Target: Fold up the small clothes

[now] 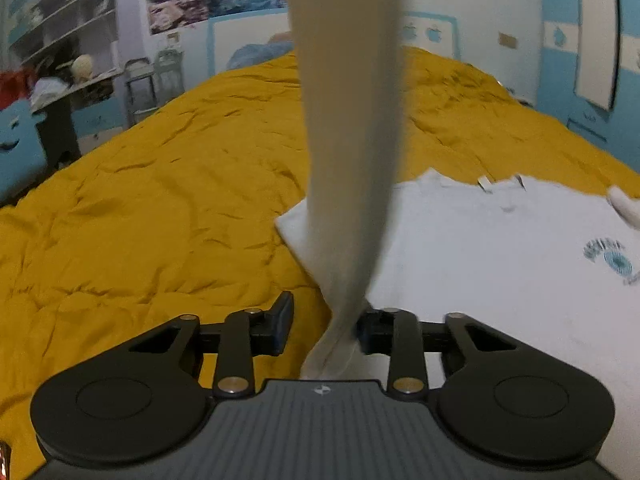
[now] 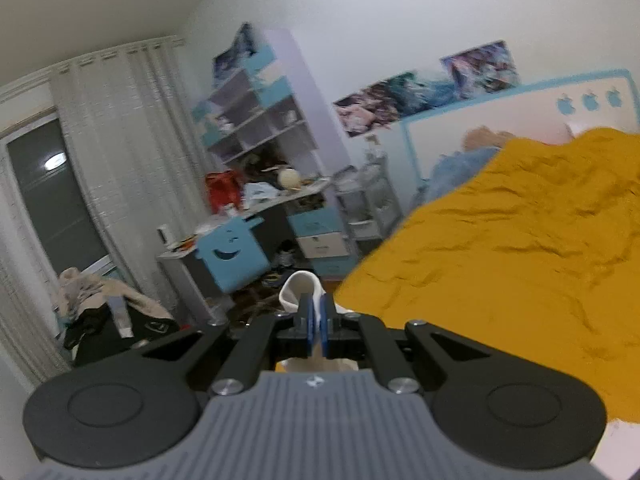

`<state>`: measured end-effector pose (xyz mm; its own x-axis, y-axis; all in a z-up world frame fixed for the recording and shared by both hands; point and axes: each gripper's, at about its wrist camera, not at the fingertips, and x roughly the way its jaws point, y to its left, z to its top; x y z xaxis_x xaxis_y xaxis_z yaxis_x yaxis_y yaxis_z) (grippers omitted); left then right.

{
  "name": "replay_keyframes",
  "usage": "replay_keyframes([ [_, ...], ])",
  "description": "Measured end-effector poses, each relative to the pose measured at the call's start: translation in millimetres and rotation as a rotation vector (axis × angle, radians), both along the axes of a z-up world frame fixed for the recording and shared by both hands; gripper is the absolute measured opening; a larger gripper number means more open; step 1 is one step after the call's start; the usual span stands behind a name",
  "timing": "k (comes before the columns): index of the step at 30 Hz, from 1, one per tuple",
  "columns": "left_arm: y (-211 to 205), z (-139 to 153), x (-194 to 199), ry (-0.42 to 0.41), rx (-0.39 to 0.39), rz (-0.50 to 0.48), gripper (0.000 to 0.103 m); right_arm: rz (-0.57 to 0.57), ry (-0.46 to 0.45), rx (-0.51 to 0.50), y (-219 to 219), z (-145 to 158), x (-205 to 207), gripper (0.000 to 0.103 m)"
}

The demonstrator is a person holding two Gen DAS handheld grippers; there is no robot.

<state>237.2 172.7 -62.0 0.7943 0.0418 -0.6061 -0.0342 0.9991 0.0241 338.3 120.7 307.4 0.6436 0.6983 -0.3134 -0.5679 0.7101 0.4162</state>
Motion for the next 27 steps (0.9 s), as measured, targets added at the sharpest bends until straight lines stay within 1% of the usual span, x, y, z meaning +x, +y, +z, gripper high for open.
replay_keyframes([
  [1,7.2,1.4,-0.3,0.003,-0.022,0.021,0.028,0.008,-0.009,0.001,8.3,5.5,-4.1,0.0],
  [2,14.2,2.9,-1.5,0.007,-0.046,0.038,0.024,0.013,-0.017,0.0,15.5,10.6,-9.0,0.0],
  [3,21.7,4.3,-2.4,0.012,-0.077,0.052,0.023,0.015,-0.019,-0.003,20.0,12.9,-12.5,0.0],
  [4,28.2,5.2,-3.5,0.017,-0.104,0.064,0.019,0.014,-0.016,-0.01,22.7,12.3,-14.9,0.0],
  [5,32.2,5.5,-4.4,0.024,-0.114,0.074,0.016,0.009,-0.008,-0.019,23.7,9.3,-15.3,0.0],
  [6,35.1,5.1,-4.5,0.031,-0.112,0.091,0.016,0.0,0.001,-0.03,22.3,4.8,-16.2,0.0],
  [7,38.7,3.1,-3.3,0.042,-0.114,0.107,0.016,-0.011,0.008,-0.04,16.5,-0.7,-16.7,0.0],
  [9,44.9,-3.1,-2.1,0.076,-0.148,0.125,0.014,-0.065,0.025,-0.064,-7.6,-17.7,-17.6,0.0],
  [11,50.3,-8.5,0.2,0.115,-0.19,0.129,0.013,-0.133,0.055,-0.079,-45.2,-39.7,-16.5,0.0],
  [12,52.1,-10.2,1.2,0.124,-0.196,0.127,0.012,-0.171,0.079,-0.082,-68.5,-51.7,-13.9,0.0],
  [14,48.9,-10.7,2.2,0.138,-0.184,0.113,0.011,-0.251,0.141,-0.087,-122.9,-81.2,-15.2,0.0],
  [16,43.2,-10.2,2.4,0.148,-0.165,0.093,0.011,-0.333,0.223,-0.092,-177.6,-117.7,-19.0,0.0],
  [19,37.8,-10.5,3.2,0.163,-0.153,0.063,0.011,-0.468,0.385,-0.086,-255.4,-189.7,-33.8,0.0],
  [20,35.0,-11.8,2.4,0.17,-0.143,0.057,0.011,-0.512,0.438,-0.095,-278.4,-218.4,-40.7,0.0],
  [21,33.5,-12.3,2.0,0.176,-0.135,0.046,0.011,-0.551,0.492,-0.105,-296.3,-245.1,-47.4,0.0],
  [22,30.8,-11.8,1.9,0.181,-0.125,0.035,0.011,-0.567,0.548,-0.103,-310.3,-269.8,-52.8,0.0],
  [24,29.4,-16.3,-3.3,0.187,-0.103,0.025,0.015,-0.594,0.654,-0.084,-331.7,-319.8,-63.5,0.0],
  [26,29.9,-14.3,-6.0,0.188,-0.108,0.021,0.017,-0.603,0.694,-0.074,-339.7,-348.9,-71.5,0.0],
  [27,32.8,-13.6,-7.1,0.188,-0.12,0.02,0.02,-0.601,0.696,-0.064,-341.0,-356.9,-73.9,0.0],
])
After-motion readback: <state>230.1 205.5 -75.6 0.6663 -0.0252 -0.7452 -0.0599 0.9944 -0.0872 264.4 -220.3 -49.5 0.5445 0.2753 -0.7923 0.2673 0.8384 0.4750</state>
